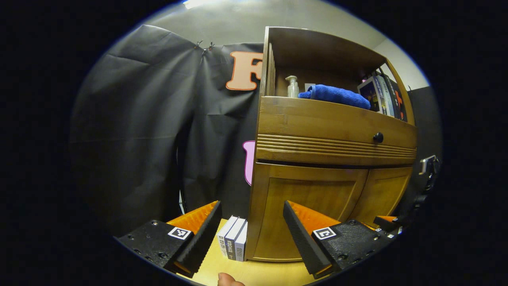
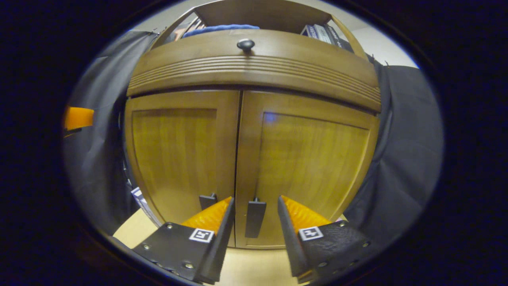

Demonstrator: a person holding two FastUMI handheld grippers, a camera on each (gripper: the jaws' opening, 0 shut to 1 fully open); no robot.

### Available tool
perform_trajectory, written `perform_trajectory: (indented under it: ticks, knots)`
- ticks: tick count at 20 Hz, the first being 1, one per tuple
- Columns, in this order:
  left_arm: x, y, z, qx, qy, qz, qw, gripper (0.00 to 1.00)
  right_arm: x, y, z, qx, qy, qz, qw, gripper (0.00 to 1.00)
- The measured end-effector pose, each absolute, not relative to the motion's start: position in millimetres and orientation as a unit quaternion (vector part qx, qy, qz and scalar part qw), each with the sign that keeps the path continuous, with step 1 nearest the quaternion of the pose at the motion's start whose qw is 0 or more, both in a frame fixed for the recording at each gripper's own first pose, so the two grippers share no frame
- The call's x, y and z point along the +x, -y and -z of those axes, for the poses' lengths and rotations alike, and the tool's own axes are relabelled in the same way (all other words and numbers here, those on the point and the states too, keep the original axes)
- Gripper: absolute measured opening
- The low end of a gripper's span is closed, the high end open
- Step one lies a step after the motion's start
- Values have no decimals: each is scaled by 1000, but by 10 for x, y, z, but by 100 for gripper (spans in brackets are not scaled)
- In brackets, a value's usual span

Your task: Open the right door of the double-door shoe cabinet with the right hand, and open the left door with the left hand.

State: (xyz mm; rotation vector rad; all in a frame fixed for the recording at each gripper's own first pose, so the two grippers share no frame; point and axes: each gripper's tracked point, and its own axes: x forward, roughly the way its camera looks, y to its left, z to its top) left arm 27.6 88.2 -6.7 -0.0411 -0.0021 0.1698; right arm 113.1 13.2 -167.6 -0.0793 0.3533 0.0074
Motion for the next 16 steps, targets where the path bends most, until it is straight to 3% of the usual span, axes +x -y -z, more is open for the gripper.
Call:
perform_trajectory:
  ticks: [1,4,5,10,12,16]
  knots:
    - [283,-918,78,-19,0,-88,996,96,1162,-131,1746,-35,-183,-4,982,59]
    - [297,-997,132,-17,-7,-95,995,92,1311,-143,1930,-17,-202,0,979,59]
    - [304,-1012,145,-16,-10,-96,995,96,1353,-138,1973,-13,-206,2,978,50]
    - [347,-1015,149,-24,-5,-92,995,96,1430,-74,2089,-4,-218,13,976,48]
    - [352,-1004,167,-28,-6,-90,996,96,1447,-90,2139,7,-217,13,976,34]
    - [341,-981,201,-33,-11,-84,996,96,1424,-35,2099,11,-211,32,977,26]
